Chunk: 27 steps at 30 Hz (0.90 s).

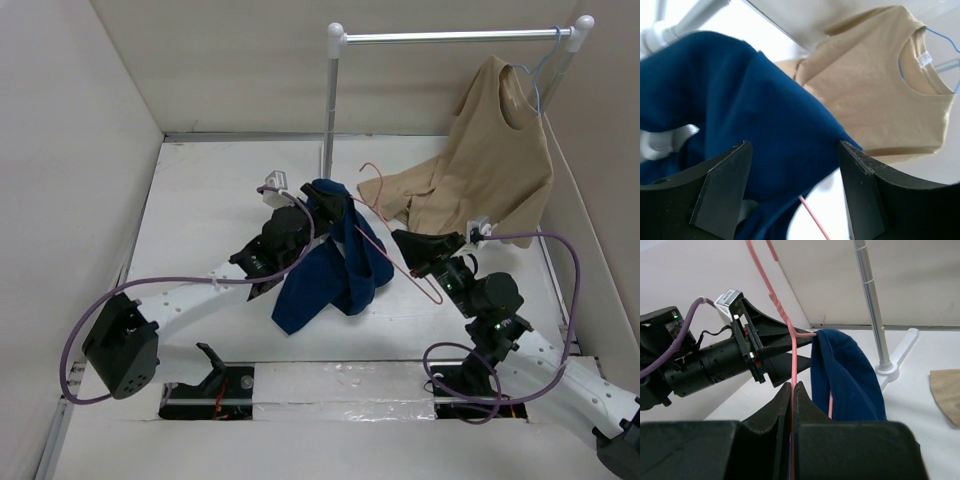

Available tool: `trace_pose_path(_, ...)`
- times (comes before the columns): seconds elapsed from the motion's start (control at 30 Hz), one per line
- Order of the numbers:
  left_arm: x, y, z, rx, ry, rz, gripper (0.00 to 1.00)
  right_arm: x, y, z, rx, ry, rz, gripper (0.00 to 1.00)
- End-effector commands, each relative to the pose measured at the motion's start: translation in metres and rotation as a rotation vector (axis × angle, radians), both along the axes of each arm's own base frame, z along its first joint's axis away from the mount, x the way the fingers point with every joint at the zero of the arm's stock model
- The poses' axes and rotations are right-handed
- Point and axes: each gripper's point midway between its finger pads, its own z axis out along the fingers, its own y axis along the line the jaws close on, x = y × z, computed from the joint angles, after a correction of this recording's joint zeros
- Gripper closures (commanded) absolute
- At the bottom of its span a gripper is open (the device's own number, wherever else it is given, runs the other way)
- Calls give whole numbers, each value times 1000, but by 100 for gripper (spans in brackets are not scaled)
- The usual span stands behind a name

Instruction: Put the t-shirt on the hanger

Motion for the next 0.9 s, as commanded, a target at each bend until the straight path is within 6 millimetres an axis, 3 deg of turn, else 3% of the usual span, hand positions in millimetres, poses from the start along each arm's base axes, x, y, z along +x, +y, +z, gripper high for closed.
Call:
trace_pose_path(0.0,2,-12,73,-216,-138,-31,34,-10,-1,31,94,-93,32,100)
trace_pose_path(0.13,4,-30,75,-234,-132,-92,35,-11,-1,29,97,-95,34,100)
trace_pose_path(0.27,3,-41,61,-262,-117,-134,46,-11,-1,23,84,-90,35,100)
trace_pose_path(0.43,8,-51,50,-268,-93,-150,50,-11,1,19,81,-90,42,100)
trace_pose_path(0.63,2,-62,62,-275,-122,-182,74,-11,3,18,80,-86,48,100)
trace_pose_path(0.73,-5,-65,70,-277,-142,-191,72,-10,6,12,75,-74,58,100)
trace_pose_path(0.8,-7,-63,73,-285,-153,-195,63,-10,7,9,75,-67,63,100)
trace_pose_path(0.87,-11,-62,76,-303,-161,-204,61,-10,8,8,88,-63,68,100)
